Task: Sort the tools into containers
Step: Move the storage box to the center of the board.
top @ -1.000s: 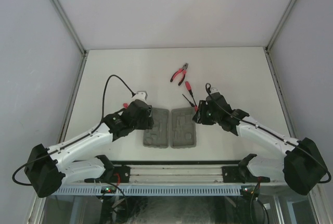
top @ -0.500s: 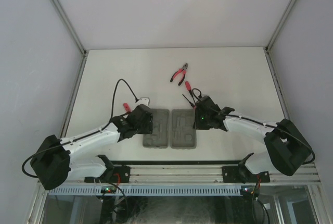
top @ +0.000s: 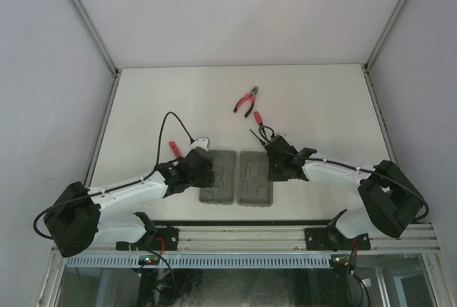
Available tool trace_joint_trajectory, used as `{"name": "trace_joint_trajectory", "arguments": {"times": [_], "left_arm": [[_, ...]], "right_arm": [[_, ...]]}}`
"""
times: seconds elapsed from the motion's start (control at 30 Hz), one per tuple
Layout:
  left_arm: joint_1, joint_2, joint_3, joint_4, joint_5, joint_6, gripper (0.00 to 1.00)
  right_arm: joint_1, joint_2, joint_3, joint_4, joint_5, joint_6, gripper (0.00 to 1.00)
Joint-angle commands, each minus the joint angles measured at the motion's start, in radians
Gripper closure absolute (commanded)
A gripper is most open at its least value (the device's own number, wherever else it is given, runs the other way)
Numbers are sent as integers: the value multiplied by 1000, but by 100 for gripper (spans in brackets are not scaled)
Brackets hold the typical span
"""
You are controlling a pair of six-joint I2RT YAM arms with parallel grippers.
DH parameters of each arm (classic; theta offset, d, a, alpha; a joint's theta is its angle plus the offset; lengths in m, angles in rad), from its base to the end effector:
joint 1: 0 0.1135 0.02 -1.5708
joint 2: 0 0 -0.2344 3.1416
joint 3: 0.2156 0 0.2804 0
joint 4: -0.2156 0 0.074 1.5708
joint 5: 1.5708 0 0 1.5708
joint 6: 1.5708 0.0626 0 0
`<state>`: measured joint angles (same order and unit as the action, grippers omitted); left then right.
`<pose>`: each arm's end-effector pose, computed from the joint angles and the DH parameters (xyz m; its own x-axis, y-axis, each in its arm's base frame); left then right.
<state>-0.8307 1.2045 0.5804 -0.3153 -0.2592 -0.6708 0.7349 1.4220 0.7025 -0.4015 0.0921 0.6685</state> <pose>0.1958 -0.1906 0.1124 -0.8066 -0.0077 -0.5910 0.1408 0.9686 -0.2049 0.2191 0.1902 0.0871 -0.9197 0.0007 -0.3925 -0.0866 0.9750 0.2045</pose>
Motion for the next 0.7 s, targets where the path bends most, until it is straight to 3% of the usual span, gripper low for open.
{"name": "trace_joint_trajectory", "arguments": {"times": [0.0,0.43,0.67], "left_arm": [[-27,12,-10,26,33,-42,50],[-44,67,48,26,8,-47,48],[-44,95,120,10,-5,-28,46]], "right_arm": [[3,-31,7,-79,89,-6,84],[-83,-12,-13,-5,31,-45,82],[-141,-50,6,27,-23,-91,76]]}}
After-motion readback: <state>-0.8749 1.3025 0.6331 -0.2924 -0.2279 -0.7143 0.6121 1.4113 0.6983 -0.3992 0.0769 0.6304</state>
